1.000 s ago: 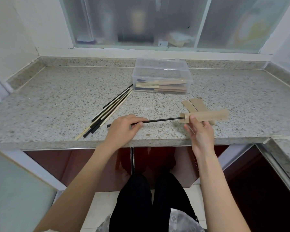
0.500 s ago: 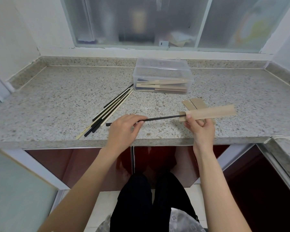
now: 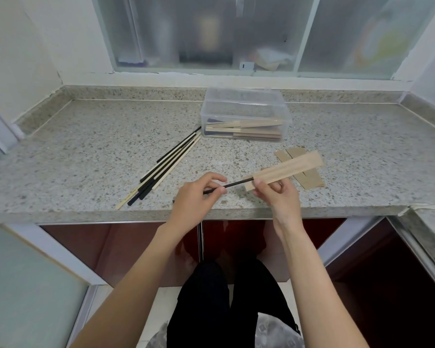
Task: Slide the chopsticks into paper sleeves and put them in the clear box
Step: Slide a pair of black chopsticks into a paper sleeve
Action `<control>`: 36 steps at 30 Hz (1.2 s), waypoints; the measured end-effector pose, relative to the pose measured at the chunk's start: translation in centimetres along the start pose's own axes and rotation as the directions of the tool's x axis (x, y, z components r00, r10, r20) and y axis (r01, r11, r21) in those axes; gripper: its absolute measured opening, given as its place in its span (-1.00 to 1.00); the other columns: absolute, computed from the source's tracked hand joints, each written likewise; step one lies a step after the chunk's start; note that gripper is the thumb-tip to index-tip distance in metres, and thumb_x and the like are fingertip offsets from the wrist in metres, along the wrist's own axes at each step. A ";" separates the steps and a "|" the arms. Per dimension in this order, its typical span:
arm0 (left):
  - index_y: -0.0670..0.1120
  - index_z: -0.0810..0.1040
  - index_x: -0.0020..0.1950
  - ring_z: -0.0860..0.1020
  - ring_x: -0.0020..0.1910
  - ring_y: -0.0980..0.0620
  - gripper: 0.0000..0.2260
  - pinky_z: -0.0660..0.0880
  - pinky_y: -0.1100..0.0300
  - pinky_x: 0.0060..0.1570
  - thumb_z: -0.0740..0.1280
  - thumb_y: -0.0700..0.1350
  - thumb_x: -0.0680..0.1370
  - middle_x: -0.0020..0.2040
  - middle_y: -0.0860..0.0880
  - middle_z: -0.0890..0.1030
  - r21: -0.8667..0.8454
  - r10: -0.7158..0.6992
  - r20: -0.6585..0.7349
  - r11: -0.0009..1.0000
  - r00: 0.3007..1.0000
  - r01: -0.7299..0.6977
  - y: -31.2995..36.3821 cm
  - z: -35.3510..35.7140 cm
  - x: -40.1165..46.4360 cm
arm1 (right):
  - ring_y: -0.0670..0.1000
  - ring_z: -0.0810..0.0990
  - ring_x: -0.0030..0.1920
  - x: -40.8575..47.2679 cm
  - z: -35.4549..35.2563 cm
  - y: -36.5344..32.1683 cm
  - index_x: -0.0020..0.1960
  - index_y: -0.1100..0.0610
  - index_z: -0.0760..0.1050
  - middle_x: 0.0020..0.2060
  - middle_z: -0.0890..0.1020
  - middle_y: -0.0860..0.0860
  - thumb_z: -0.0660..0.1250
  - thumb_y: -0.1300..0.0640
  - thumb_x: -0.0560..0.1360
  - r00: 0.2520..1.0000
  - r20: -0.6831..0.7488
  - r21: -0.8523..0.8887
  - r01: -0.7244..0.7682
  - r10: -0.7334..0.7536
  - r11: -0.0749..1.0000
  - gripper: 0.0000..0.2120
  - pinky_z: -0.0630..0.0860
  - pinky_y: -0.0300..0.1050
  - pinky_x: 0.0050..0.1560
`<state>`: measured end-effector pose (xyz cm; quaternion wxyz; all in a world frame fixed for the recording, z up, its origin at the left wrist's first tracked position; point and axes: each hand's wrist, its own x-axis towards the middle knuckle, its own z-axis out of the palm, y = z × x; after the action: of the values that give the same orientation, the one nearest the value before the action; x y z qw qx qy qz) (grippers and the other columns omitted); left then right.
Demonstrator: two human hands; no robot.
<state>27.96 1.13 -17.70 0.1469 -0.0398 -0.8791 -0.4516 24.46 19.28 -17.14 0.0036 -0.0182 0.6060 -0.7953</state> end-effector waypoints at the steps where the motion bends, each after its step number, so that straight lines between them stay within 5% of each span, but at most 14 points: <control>1: 0.08 0.52 0.05 0.58 -0.28 0.21 -0.89 0.48 0.31 -0.24 0.33 -0.01 0.54 -0.15 0.17 0.67 0.022 0.012 -0.010 1.000 1.000 -0.012 -0.1 0.1 -0.2 | -0.06 0.65 -0.20 0.0 -0.1 -0.1 0.00 0.15 0.55 -0.27 0.68 -0.01 0.36 0.23 0.50 1.000 -0.009 0.020 -0.013 0.013 1.000 -0.91 0.58 -0.24 -0.14; 5: 0.05 0.54 -0.01 0.62 -0.23 0.15 -0.94 0.54 0.02 -0.26 0.33 -0.01 0.54 -0.16 0.17 0.66 0.100 0.072 -0.136 0.993 0.988 -0.059 -0.3 0.8 -1.5 | -0.10 0.61 -0.29 0.2 -0.2 -0.3 -0.04 0.16 0.60 -0.34 0.66 -0.03 0.31 0.20 0.54 0.998 -0.050 -0.004 -0.029 0.029 1.000 -0.91 0.58 -0.26 -0.18; 14: -0.02 0.58 -0.03 0.60 -0.28 0.15 -0.93 0.53 0.09 -0.36 0.37 -0.07 0.52 -0.22 0.12 0.65 0.237 0.164 -0.291 0.967 0.943 -0.096 1.1 2.4 -1.6 | -0.09 0.61 -0.31 -1.0 1.6 0.5 -0.04 0.21 0.61 -0.37 0.64 0.03 0.36 0.23 0.50 0.997 0.010 -0.038 -0.073 0.074 0.997 -0.92 0.57 -0.28 -0.24; 17: 0.04 0.54 0.11 0.60 -0.08 0.25 -0.82 0.53 0.27 -0.15 0.38 -0.03 0.51 -0.07 0.19 0.65 0.114 0.091 -0.223 0.991 0.971 -0.066 0.4 1.1 -1.7 | -0.13 0.59 -0.37 -0.7 1.0 0.1 -0.09 0.20 0.60 -0.43 0.61 -0.02 0.35 0.24 0.51 0.995 -0.073 0.015 -0.061 0.062 0.998 -0.94 0.55 -0.31 -0.27; 20: 0.06 0.61 0.04 0.56 -0.11 0.28 -0.87 0.41 0.46 -0.15 0.39 -0.06 0.50 -0.07 0.18 0.65 0.025 0.016 -0.211 1.000 0.977 -0.011 -0.6 -0.8 -2.2 | -0.15 0.58 -0.38 0.0 -0.1 -0.5 -0.14 0.17 0.58 -0.44 0.61 -0.06 0.36 0.24 0.50 0.988 -0.143 0.086 -0.055 0.067 0.995 -0.94 0.54 -0.32 -0.27; 24: -0.02 0.67 -0.06 0.50 -0.26 0.33 -0.92 0.37 0.48 -0.19 0.42 -0.14 0.48 -0.17 0.17 0.65 -0.287 -0.166 -0.264 0.954 0.950 0.088 -0.2 -1.3 -2.3 | -0.15 0.57 -0.37 -0.2 0.5 -0.2 -0.11 0.17 0.58 -0.42 0.61 -0.07 0.35 0.23 0.51 0.991 -0.098 0.096 -0.076 0.086 0.992 -0.95 0.54 -0.33 -0.27; 28: 0.06 0.64 -0.07 0.60 -0.18 0.22 -0.91 0.47 0.35 -0.12 0.42 -0.12 0.48 -0.18 0.12 0.67 -0.470 -0.289 -0.242 0.870 0.926 0.149 0.0 -1.0 -1.9 | -0.14 0.58 -0.36 -0.6 1.2 0.5 -0.09 0.19 0.58 -0.41 0.62 -0.05 0.35 0.22 0.51 0.991 -0.086 0.081 -0.096 0.103 0.992 -0.95 0.55 -0.33 -0.25; 33: 0.07 0.53 0.19 0.55 -0.03 0.21 -0.75 0.45 0.31 -0.03 0.32 0.06 0.53 -0.01 0.17 0.61 -0.017 -0.140 -0.321 0.990 0.937 0.142 -2.4 -4.1 -2.0 | -0.15 0.57 -0.39 -0.4 0.5 0.7 -0.12 0.17 0.58 -0.43 0.60 -0.08 0.36 0.22 0.51 0.982 -0.165 0.088 -0.079 0.093 0.993 -0.95 0.54 -0.32 -0.26; 36: -0.03 0.53 0.20 0.54 -0.01 0.01 -0.68 0.45 0.15 -0.09 0.38 0.03 0.49 0.02 0.00 0.61 0.350 -0.152 -0.361 0.892 0.920 0.285 -6.5 -7.9 -2.0 | -0.15 0.58 -0.37 -0.2 -0.1 0.9 -0.13 0.16 0.57 -0.44 0.59 -0.08 0.36 0.22 0.51 0.975 -0.198 0.094 -0.086 0.103 0.992 -0.94 0.54 -0.33 -0.27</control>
<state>30.29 -8.88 -19.03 0.2420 0.1659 -0.9145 -0.2786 24.63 19.18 -18.06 -0.0193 0.0918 0.5690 -0.8170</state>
